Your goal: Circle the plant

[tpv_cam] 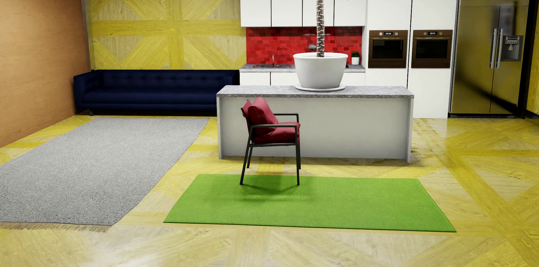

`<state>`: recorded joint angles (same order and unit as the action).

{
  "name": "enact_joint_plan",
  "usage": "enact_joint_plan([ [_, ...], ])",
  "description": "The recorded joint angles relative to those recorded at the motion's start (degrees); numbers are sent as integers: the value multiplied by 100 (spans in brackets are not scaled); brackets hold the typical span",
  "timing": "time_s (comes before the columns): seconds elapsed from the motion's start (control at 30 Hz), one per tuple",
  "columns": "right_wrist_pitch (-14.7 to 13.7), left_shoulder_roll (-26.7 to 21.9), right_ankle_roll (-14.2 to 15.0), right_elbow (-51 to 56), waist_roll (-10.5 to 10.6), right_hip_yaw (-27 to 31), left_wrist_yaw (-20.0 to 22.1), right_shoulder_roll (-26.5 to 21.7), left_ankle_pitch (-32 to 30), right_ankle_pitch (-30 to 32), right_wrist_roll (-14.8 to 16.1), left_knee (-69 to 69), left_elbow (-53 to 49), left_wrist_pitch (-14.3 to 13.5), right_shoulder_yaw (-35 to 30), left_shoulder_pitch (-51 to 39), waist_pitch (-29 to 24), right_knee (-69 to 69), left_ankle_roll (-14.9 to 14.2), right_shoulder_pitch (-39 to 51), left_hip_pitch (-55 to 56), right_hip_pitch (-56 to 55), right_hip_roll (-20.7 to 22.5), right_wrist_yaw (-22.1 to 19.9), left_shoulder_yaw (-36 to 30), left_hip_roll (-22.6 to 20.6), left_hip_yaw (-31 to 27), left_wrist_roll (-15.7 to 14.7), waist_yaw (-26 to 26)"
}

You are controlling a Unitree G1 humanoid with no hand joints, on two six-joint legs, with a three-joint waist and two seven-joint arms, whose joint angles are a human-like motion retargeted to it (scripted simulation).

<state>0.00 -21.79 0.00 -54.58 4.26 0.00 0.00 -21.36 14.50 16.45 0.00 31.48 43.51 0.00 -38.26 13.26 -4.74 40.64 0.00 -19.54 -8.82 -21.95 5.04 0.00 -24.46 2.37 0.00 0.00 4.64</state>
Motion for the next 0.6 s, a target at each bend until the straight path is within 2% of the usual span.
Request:
enact_joint_plan([
  [0.03,0,-58,0,-38,-20,0,0,-11,74,-1206,0,-109,-190,0,-25,-173,48,-1029,0,-137,-271,-140,-74,0,46,0,0,0,170],
  [0.07,0,-112,0,-69,-65,0,0,-11,111,-2981,0,-122,-383,0,-85,-313,95,-1417,0,-267,-539,-246,-200,0,153,29,0,0,299],
  [0.1,0,-115,0,-293,-25,0,0,54,110,-3725,0,78,-489,0,-42,-364,237,-1351,0,-334,-544,-495,-312,0,311,230,0,0,525],
  [0.13,0,-65,0,-430,-11,0,0,107,-108,-3242,0,225,-502,0,-1,-349,222,-1323,0,-401,-726,-712,-346,0,497,341,0,0,654],
  [0.17,0,-1,0,-552,78,0,0,152,-548,-1814,0,576,-455,0,41,-274,248,-1009,0,-469,-814,-909,-253,0,637,534,0,0,696],
  [0.2,0,77,0,-600,249,0,0,165,-1268,-582,0,1244,-319,0,-72,-190,329,-698,0,-472,-623,-1032,22,0,677,758,0,0,563],
  [0.23,0,163,0,-645,367,0,0,155,-2063,-187,0,2239,-68,0,-205,-46,281,-162,0,-425,-376,-974,351,0,638,887,0,0,313],
  [0.27,0,226,0,-661,433,0,0,157,-2373,-294,0,3341,166,0,-115,20,199,15,0,-275,165,-653,525,0,554,943,0,0,168],
  [0.3,0,236,0,-571,431,0,0,169,-1806,-452,0,4412,384,0,-13,13,78,-21,0,-97,811,-210,751,0,272,934,0,0,26],
  [0.33,0,241,0,-439,364,0,0,163,-987,-819,0,4992,590,0,84,27,-39,-339,0,123,1362,467,805,0,55,844,0,0,-208],
  [0.37,0,238,0,-278,239,0,0,156,-425,-1257,0,5074,736,0,232,165,-27,-640,0,312,1852,1082,806,0,-86,700,0,0,-549],
  [0.43,0,160,0,630,-32,0,0,-25,-26,-2057,0,4049,784,0,526,496,-108,-1232,0,576,2565,2245,592,0,-209,475,0,0,-1301],
  [0.53,0,101,0,1422,-172,0,0,-146,-244,-3186,0,651,851,0,1091,887,34,-1660,0,1256,3059,3316,319,0,-251,497,0,0,-1940],
  [0.57,0,132,0,1591,-140,0,0,-178,-1302,-3459,0,-427,956,0,1299,956,150,-1670,0,1488,3135,3475,312,0,-224,551,0,0,-2064],
  [0.6,0,141,0,1735,-115,0,0,-215,-2288,-3684,0,-2228,987,0,1453,1034,228,-1635,0,1648,3314,3704,218,0,-245,716,0,0,-2151],
])
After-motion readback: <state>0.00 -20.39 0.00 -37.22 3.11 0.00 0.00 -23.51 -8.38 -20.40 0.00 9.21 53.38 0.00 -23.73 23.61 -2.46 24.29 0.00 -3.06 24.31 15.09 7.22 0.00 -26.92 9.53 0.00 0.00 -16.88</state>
